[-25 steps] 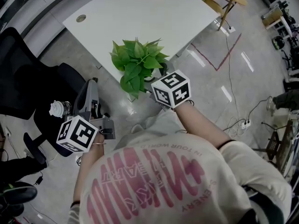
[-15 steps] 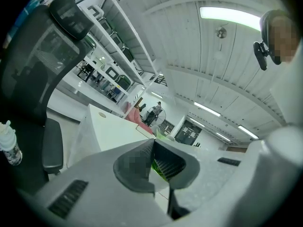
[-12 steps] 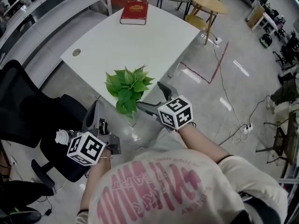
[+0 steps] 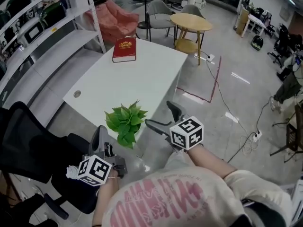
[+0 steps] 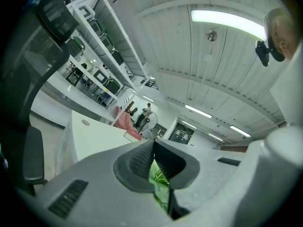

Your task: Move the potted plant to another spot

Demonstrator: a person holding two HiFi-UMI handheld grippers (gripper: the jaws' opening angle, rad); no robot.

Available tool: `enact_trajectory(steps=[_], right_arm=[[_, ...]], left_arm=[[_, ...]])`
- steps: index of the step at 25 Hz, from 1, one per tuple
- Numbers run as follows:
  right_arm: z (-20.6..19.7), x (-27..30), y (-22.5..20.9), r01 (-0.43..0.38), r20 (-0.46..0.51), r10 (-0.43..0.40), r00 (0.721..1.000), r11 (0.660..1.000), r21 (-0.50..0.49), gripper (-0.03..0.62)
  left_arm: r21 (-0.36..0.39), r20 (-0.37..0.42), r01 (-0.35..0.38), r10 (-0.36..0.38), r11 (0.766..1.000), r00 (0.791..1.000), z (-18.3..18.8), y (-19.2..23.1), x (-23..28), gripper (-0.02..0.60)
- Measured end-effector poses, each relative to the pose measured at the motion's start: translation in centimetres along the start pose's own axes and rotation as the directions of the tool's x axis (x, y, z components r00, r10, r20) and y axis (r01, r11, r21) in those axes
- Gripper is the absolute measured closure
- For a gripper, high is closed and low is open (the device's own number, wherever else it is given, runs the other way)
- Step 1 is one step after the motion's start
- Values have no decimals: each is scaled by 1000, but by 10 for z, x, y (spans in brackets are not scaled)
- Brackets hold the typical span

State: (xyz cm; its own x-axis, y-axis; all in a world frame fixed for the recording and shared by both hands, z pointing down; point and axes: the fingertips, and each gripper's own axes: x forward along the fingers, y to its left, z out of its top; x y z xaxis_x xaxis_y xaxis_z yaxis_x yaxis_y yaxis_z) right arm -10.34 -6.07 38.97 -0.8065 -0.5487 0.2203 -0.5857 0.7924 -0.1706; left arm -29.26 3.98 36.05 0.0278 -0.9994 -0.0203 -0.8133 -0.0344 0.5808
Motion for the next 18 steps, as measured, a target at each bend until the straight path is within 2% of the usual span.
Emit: enact_trajectory(steps=[1, 2, 4, 7, 12, 15, 18], right_arm=[[11, -2, -3, 17, 34, -17, 999, 1000, 8, 74], [21, -5, -6, 30, 68, -32, 997, 999, 22, 119], [39, -10, -9, 39, 120, -47, 992, 997, 70, 252], [59, -13, -8, 26, 151, -45, 987, 992, 124, 321], [82, -13, 3, 19, 192, -41, 981, 993, 112, 440], [86, -13, 6, 24, 207, -50, 977, 992, 123, 534], [90, -15, 5, 29, 219, -62, 974, 988, 152, 571]], left_arm=[[3, 9, 15, -16, 1000, 1000, 4, -3, 4, 578], [7, 17, 29, -29, 1000, 999, 7, -7, 7, 578], [23, 31, 47, -47, 999, 998, 13, -13, 10, 578], [49, 30, 56, -58, 997, 998, 18, -21, 12, 578], [58, 3, 62, -62, 996, 998, 24, -32, 18, 578], [60, -3, 63, -63, 996, 998, 28, -36, 20, 578], [69, -2, 68, -68, 995, 998, 31, -41, 20, 578]])
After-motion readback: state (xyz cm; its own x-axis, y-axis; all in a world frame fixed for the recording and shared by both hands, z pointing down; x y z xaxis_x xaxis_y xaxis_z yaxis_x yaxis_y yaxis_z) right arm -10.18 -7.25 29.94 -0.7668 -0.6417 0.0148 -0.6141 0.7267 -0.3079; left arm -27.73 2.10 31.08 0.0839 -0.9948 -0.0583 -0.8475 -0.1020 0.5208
